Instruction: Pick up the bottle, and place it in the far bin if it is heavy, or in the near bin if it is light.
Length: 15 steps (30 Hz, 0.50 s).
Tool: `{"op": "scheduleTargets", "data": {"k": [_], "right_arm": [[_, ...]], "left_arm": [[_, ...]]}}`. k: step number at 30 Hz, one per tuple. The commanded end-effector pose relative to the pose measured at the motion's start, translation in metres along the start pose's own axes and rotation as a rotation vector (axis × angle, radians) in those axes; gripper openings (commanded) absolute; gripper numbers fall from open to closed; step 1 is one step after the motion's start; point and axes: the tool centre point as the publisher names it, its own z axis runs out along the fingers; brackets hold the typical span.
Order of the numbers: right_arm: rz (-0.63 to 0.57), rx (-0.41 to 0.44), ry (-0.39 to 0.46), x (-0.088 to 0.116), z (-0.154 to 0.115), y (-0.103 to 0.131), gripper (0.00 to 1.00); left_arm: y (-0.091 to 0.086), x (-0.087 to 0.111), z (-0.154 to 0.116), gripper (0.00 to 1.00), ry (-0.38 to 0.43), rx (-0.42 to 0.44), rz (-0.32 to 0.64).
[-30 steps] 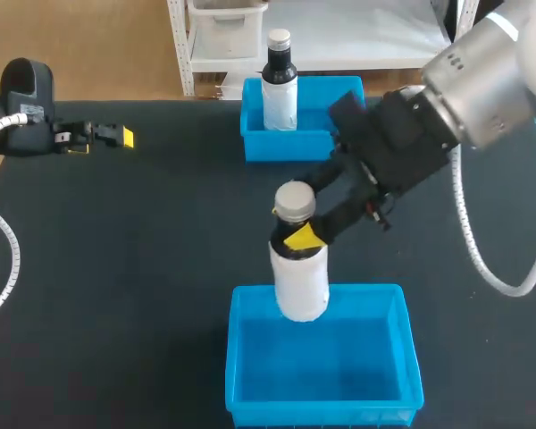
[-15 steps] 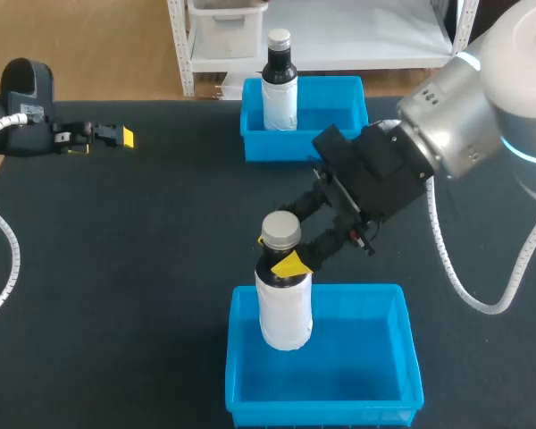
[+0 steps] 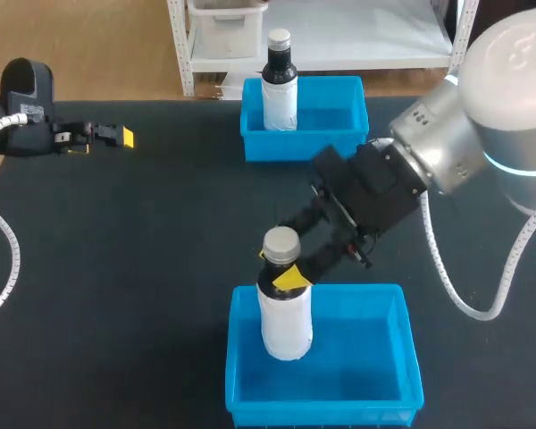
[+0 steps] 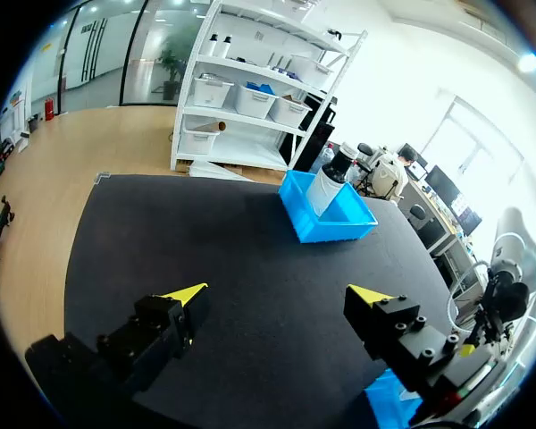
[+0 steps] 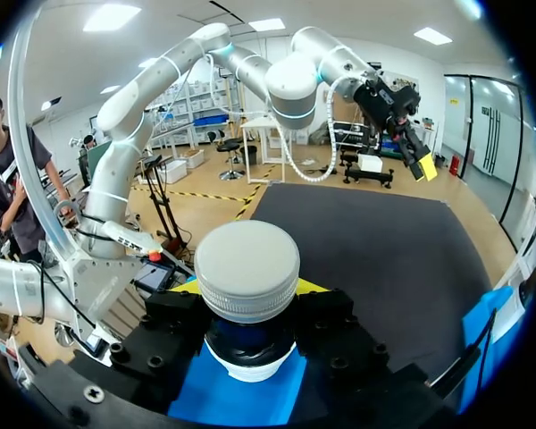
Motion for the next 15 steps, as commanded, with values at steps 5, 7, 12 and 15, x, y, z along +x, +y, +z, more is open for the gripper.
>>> {"op": "scheduleTargets", "data": {"k": [5, 7, 12, 15], "right_arm": [[-0.005, -0.005, -0.018, 0.0073, 0.0063, -0.0009, 0.00], [-0.009, -0.007, -0.022, 0.0076, 0.0068, -0.0011, 0.00], [-0.018, -0.010, -0.020, 0.0087, 0.0080, -0.0016, 0.00], [-0.021, -0.010, -0.015, 0.0096, 0.0086, -0.0016, 0.00]], "left_arm": [[0.0000, 0.0000, 0.0000, 1.00, 0.000, 0.000, 0.000], [0.0000, 0.0000, 0.0000, 1.00, 0.000, 0.000, 0.000], [0.0000, 0.0000, 0.0000, 1.00, 0.000, 0.000, 0.000], [0.0000, 0.0000, 0.0000, 1.00, 0.000, 0.000, 0.000]]}}
